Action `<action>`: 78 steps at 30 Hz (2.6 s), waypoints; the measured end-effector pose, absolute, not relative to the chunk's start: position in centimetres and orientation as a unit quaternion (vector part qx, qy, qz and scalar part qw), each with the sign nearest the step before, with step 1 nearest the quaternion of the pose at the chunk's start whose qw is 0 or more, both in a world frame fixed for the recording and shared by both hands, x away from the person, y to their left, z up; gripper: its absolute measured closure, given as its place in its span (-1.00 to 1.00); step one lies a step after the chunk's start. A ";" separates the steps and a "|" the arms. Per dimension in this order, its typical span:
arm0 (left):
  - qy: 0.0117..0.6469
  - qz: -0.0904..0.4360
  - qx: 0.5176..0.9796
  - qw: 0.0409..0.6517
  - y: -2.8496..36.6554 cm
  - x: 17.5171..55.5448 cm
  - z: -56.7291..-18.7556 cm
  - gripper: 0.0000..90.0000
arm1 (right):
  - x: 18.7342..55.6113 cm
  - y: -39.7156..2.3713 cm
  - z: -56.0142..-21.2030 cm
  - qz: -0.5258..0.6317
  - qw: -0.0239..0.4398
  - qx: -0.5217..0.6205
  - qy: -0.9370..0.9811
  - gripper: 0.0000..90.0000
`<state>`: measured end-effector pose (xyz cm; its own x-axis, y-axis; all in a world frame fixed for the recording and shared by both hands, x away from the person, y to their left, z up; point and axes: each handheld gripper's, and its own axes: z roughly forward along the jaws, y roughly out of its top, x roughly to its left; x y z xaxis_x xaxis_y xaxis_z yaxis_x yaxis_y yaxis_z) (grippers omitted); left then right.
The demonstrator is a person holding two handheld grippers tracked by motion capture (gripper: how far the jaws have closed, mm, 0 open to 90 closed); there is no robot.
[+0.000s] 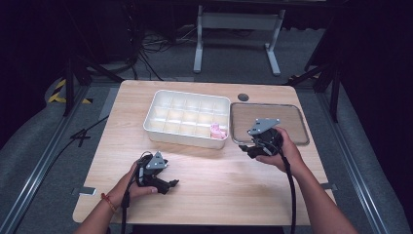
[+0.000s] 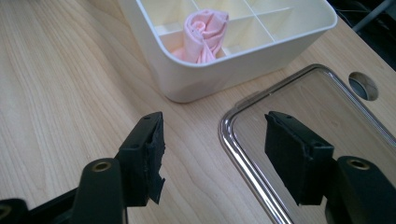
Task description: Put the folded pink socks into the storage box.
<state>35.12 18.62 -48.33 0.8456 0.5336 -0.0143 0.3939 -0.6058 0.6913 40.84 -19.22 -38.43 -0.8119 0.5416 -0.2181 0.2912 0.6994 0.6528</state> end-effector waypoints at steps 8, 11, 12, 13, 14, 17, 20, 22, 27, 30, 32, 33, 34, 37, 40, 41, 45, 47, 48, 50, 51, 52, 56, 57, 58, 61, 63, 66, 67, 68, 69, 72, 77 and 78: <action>0.261 0.098 0.890 0.360 18.6 35.1 -48.3 -0.68 | 39.7 -20.4 -39.4 0.306 0.203 0.237 0.899 -0.14; 0.261 0.098 0.890 0.361 18.6 35.1 -48.3 -0.68 | 39.4 -20.9 -39.7 0.302 0.206 0.237 0.900 -0.14; 0.261 0.097 0.890 0.360 18.6 35.1 -48.3 -0.68 | 39.3 -20.9 -39.9 0.302 0.203 0.240 0.900 -0.14; 0.261 0.097 0.890 0.360 18.6 35.1 -48.3 -0.68 | 39.2 -21.1 -40.0 0.300 0.205 0.240 0.900 -0.14; 0.260 0.097 0.890 0.360 18.6 35.1 -48.3 -0.68 | 39.1 -21.2 -40.0 0.300 0.204 0.240 0.900 -0.14; 0.261 0.097 0.890 0.360 18.6 35.1 -48.3 -0.68 | 38.7 -21.5 -40.3 0.298 0.207 0.238 0.901 -0.15; 0.261 0.098 0.890 0.360 18.6 35.1 -48.3 -0.68 | 38.4 -21.9 -40.6 0.295 0.207 0.243 0.901 -0.15; 0.261 0.097 0.890 0.360 18.6 35.1 -48.3 -0.68 | 38.2 -22.1 -40.9 0.294 0.207 0.244 0.901 -0.15; 0.261 0.098 0.890 0.361 18.6 35.1 -48.3 -0.68 | 37.8 -22.6 -41.6 0.291 0.205 0.247 0.901 -0.16; 0.260 0.097 0.891 0.358 18.6 35.1 -48.3 -0.68 | 37.6 -23.0 -41.9 0.291 0.204 0.247 0.902 -0.16; 0.261 0.096 0.890 0.360 18.6 35.1 -48.3 -0.68 | 37.5 -23.1 -42.0 0.292 0.204 0.247 0.901 -0.16; 0.261 0.096 0.890 0.360 18.6 35.1 -48.3 -0.68 | 37.4 -23.2 -42.2 0.291 0.204 0.250 0.901 -0.16; 0.262 0.097 0.890 0.360 18.6 35.1 -48.3 -0.68 | 37.3 -23.4 -42.3 0.289 0.204 0.249 0.901 -0.17; 0.261 0.097 0.890 0.360 18.6 35.1 -48.3 -0.68 | 37.1 -23.9 -42.7 0.292 0.202 0.252 0.900 -0.17; 0.260 0.097 0.892 0.358 18.6 35.1 -48.3 -0.68 | 36.8 -24.2 -43.0 0.292 0.201 0.253 0.900 -0.17; 0.261 0.097 0.891 0.360 18.6 35.1 -48.3 -0.68 | 36.8 -24.4 -43.1 0.293 0.200 0.255 0.900 -0.17; 0.262 0.097 0.890 0.360 18.6 35.1 -48.3 -0.68 | 36.4 -25.1 -43.5 0.296 0.199 0.261 0.897 -0.18; 0.262 0.097 0.890 0.360 18.6 35.1 -48.3 -0.68 | 36.2 -25.5 -43.8 0.297 0.200 0.266 0.895 -0.19; 0.262 0.097 0.890 0.360 18.6 35.1 -48.3 -0.68 | 36.1 -25.7 -43.9 0.298 0.201 0.266 0.895 -0.19; 0.262 0.097 0.890 0.360 18.6 35.1 -48.3 -0.68 | 35.9 -26.1 -44.3 0.298 0.199 0.271 0.893 -0.19; 0.262 0.097 0.890 0.360 18.6 35.1 -48.3 -0.68 | 35.7 -26.3 -44.4 0.299 0.198 0.274 0.893 -0.19; 0.262 0.097 0.890 0.360 18.6 35.1 -48.3 -0.68 | 35.6 -26.5 -44.6 0.301 0.197 0.275 0.892 -0.19; 0.263 0.097 0.890 0.360 18.6 35.1 -48.3 -0.68 | 35.0 -27.4 -45.2 0.305 0.194 0.288 0.887 -0.20; 0.262 0.097 0.890 0.360 18.6 35.1 -48.3 -0.68 | 35.0 -27.4 -45.2 0.305 0.194 0.288 0.887 -0.20; 0.263 0.097 0.890 0.360 18.6 35.1 -48.3 -0.68 | 34.9 -27.6 -45.3 0.306 0.196 0.290 0.885 -0.20; 0.263 0.097 0.890 0.360 18.6 35.1 -48.3 -0.68 | 34.4 -28.1 -45.8 0.307 0.193 0.296 0.884 -0.21; 0.263 0.097 0.890 0.360 18.6 35.1 -48.3 -0.68 | 34.0 -28.5 -46.1 0.305 0.192 0.298 0.884 -0.21; 0.261 0.097 0.891 0.358 18.6 35.1 -48.3 -0.68 | 33.5 -29.1 -46.4 0.315 0.186 0.307 0.879 -0.22; 0.263 0.097 0.890 0.359 18.6 35.1 -48.3 -0.68 | 33.3 -29.2 -46.5 0.317 0.184 0.309 0.878 -0.24; 0.263 0.097 0.890 0.360 18.6 35.1 -48.3 -0.68 | 33.2 -29.3 -46.6 0.320 0.183 0.310 0.876 -0.24; 0.263 0.097 0.890 0.359 18.6 35.1 -48.3 -0.68 | 33.1 -29.4 -46.7 0.321 0.185 0.312 0.875 -0.24; 0.263 0.097 0.890 0.359 18.6 35.1 -48.3 -0.68 | 32.7 -29.8 -47.1 0.327 0.180 0.316 0.872 -0.27; 0.263 0.097 0.890 0.360 18.6 35.1 -48.3 -0.68 | 32.3 -30.6 -48.0 0.353 0.173 0.335 0.856 -0.38; 0.263 0.097 0.890 0.360 18.6 35.1 -48.3 -0.68 | 32.3 -30.8 -48.2 0.362 0.172 0.341 0.850 -0.40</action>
